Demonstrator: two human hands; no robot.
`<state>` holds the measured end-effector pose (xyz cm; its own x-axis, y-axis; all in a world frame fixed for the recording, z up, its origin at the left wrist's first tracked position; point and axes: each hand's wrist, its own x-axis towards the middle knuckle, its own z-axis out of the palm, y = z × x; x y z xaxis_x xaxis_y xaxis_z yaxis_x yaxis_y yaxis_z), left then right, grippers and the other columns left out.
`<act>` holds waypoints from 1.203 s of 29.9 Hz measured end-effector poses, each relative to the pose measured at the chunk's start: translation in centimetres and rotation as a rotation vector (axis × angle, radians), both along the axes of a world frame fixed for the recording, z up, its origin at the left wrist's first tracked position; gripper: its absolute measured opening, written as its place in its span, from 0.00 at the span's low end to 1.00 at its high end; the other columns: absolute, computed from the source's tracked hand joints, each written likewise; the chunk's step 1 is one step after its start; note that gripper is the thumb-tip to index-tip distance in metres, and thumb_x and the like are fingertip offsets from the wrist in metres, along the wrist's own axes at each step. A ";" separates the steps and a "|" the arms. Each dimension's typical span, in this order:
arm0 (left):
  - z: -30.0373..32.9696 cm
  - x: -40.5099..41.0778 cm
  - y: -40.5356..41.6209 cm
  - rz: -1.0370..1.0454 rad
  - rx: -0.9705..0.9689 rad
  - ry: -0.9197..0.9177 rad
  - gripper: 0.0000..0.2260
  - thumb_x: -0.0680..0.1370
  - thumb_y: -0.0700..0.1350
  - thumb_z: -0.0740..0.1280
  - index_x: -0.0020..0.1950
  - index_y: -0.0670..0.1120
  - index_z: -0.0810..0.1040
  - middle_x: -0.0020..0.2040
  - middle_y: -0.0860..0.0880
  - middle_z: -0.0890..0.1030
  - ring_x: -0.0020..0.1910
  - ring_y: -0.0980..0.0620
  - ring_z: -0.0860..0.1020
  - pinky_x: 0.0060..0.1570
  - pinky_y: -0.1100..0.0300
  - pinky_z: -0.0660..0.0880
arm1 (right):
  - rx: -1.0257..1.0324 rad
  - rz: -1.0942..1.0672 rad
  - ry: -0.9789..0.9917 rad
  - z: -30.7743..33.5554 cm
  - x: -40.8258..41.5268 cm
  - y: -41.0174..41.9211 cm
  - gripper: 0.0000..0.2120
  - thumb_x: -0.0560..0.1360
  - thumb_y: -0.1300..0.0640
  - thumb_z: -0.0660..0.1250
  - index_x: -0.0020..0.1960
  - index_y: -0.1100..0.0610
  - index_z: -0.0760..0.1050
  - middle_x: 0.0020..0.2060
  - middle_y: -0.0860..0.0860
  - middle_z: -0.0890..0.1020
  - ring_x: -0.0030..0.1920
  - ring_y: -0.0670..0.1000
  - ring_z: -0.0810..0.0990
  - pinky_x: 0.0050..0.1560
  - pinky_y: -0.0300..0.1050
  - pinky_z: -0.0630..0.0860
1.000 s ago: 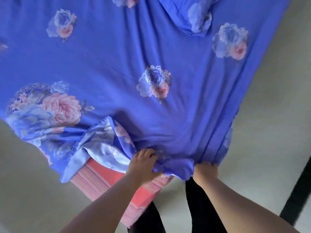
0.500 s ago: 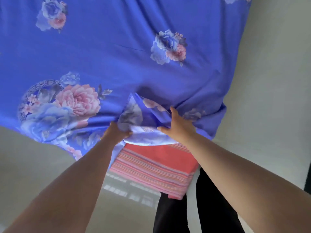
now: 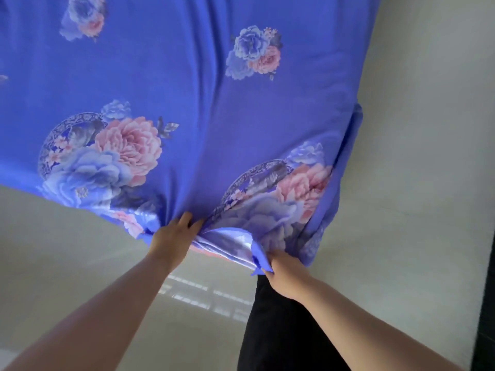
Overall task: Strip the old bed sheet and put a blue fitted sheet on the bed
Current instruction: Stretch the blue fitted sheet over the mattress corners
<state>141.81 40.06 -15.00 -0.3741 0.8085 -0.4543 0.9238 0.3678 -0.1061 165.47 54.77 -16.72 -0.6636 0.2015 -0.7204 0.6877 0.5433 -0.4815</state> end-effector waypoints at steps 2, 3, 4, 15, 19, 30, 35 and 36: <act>0.5 0.1 -0.6 -0.032 -0.013 0.021 0.21 0.53 0.35 0.79 0.43 0.46 0.82 0.39 0.46 0.74 0.31 0.44 0.78 0.17 0.58 0.70 | 0.049 0.055 0.062 0.5 1.4 -0.8 0.13 0.78 0.58 0.57 0.61 0.54 0.71 0.57 0.52 0.77 0.58 0.59 0.77 0.53 0.46 0.72; 0.7 0.1 -0.8 -0.056 -0.004 0.035 0.16 0.56 0.37 0.78 0.41 0.46 0.82 0.37 0.46 0.75 0.32 0.43 0.78 0.18 0.58 0.71 | 0.074 0.088 0.079 0.9 2.2 -1.2 0.13 0.78 0.58 0.57 0.61 0.55 0.70 0.56 0.53 0.78 0.56 0.59 0.77 0.51 0.46 0.71; 1.0 0.3 -1.0 -0.084 0.027 0.043 0.10 0.60 0.38 0.74 0.39 0.46 0.81 0.36 0.47 0.76 0.34 0.43 0.78 0.20 0.57 0.72 | 0.105 0.121 0.096 1.4 2.9 -1.5 0.12 0.78 0.56 0.56 0.61 0.56 0.69 0.55 0.54 0.79 0.54 0.60 0.78 0.49 0.46 0.71; -0.6 7.5 -3.9 -0.371 -0.230 -0.186 0.14 0.59 0.39 0.74 0.43 0.47 0.80 0.34 0.50 0.81 0.34 0.46 0.80 0.34 0.60 0.76 | 0.432 0.170 -0.228 -1.4 10.6 -4.0 0.20 0.77 0.63 0.56 0.68 0.54 0.67 0.59 0.52 0.78 0.60 0.55 0.76 0.57 0.47 0.70; -0.8 7.7 -1.7 -0.166 -0.417 -0.308 0.15 0.79 0.54 0.60 0.62 0.50 0.72 0.57 0.45 0.80 0.58 0.43 0.77 0.54 0.53 0.73 | 0.492 0.170 -0.413 -3.3 11.0 -4.6 0.20 0.77 0.57 0.58 0.69 0.52 0.66 0.63 0.52 0.73 0.62 0.55 0.73 0.60 0.51 0.67; -0.4 5.3 -4.5 -0.096 -0.125 -0.573 0.21 0.76 0.40 0.58 0.69 0.50 0.65 0.59 0.46 0.78 0.57 0.41 0.76 0.49 0.50 0.74 | 0.622 -0.218 0.316 -3.2 -3.1 -15.5 0.38 0.58 0.41 0.72 0.63 0.59 0.72 0.55 0.54 0.79 0.56 0.57 0.78 0.58 0.55 0.71; -0.4 2.0 -5.9 -0.043 -0.020 -0.250 0.25 0.78 0.38 0.57 0.73 0.52 0.60 0.62 0.47 0.68 0.51 0.40 0.79 0.40 0.51 0.73 | 0.629 -0.605 0.392 -2.5 -6.9 -16.2 0.17 0.58 0.62 0.56 0.46 0.56 0.73 0.37 0.52 0.79 0.38 0.57 0.79 0.40 0.48 0.72; -0.6 0.5 -5.8 -0.022 0.025 -0.215 0.25 0.76 0.38 0.59 0.72 0.53 0.64 0.62 0.46 0.68 0.51 0.40 0.78 0.40 0.50 0.74 | 0.676 -0.572 0.395 -2.5 -6.5 -16.2 0.17 0.58 0.61 0.55 0.46 0.54 0.70 0.37 0.51 0.79 0.37 0.56 0.78 0.40 0.46 0.69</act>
<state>142.26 34.28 -15.61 -0.2531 0.8272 -0.5017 0.9320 0.3476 0.1030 158.99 38.54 -19.19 -0.5053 0.8592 -0.0800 0.7902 0.4234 -0.4431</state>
